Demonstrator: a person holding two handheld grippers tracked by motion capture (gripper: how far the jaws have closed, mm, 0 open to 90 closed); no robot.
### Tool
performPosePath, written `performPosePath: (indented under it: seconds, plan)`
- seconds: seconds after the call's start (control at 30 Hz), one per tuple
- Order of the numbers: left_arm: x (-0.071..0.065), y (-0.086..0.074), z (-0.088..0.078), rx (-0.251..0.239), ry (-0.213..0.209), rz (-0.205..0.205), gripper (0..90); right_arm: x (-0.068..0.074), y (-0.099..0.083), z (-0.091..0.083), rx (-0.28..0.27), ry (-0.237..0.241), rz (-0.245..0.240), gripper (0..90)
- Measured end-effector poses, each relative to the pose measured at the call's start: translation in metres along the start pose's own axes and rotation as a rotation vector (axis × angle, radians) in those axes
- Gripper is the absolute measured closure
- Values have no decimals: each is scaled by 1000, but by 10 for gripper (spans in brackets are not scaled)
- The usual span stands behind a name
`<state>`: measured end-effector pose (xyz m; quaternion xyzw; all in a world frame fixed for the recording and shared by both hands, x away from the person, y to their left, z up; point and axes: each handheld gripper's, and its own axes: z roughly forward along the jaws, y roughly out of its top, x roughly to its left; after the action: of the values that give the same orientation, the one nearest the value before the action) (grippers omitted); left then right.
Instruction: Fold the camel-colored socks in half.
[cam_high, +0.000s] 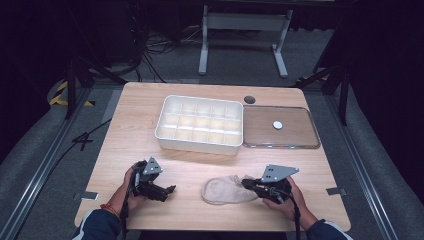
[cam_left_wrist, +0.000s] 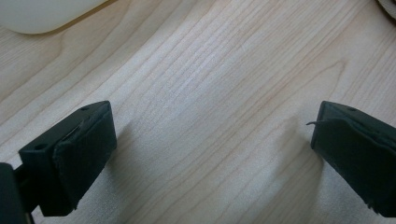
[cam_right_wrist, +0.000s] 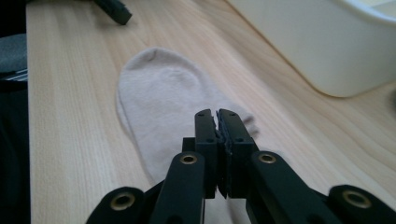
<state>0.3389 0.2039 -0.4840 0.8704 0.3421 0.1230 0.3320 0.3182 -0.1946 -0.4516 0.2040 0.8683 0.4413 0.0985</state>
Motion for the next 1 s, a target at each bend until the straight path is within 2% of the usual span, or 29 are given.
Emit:
performPosePath:
  seconds: [0.07,0.23,0.3,0.33,0.4,0.47,0.53,0.63,0.67,0.7,0.73,0.77,0.87,0.9,0.93,1.0]
  plan:
    - [0,0,0,-6,3,18,15,6,4,10,20,18,-10,880]
    - [-1,0,0,-5,-10,19,25,13,6,24,53,37,-33,885]
    - [-1,1,-1,-10,-37,60,59,17,6,33,79,45,-49,884]
    - [-2,1,-1,-8,-39,45,58,18,6,35,96,41,-61,884]
    - [-3,3,0,4,-24,41,58,22,4,42,136,34,-90,885]
    - [-5,4,-1,5,-20,36,79,22,4,44,131,38,-79,887]
    - [-7,6,-1,2,-30,20,138,23,4,46,127,45,-77,889]
    - [-10,10,1,5,-27,22,193,23,5,48,121,51,-62,890]
    - [-12,11,2,-2,-42,4,222,25,7,52,117,49,-52,890]
    - [-12,15,2,-1,-57,4,222,25,7,52,117,49,-52,890]
    - [-15,17,4,-3,-72,-26,278,27,8,55,114,44,-55,891]
    - [-20,24,6,-13,-88,-26,284,28,9,56,114,45,-57,891]
    - [-27,31,7,-39,-98,-31,315,29,11,58,115,42,-60,891]
    - [-34,40,8,-74,-129,-43,324,30,13,60,117,41,-57,891]
    - [-34,40,8,-74,-129,-43,335,30,13,61,114,42,-60,891]
    - [-44,49,12,-89,-155,-9,344,31,15,63,120,35,-60,891]
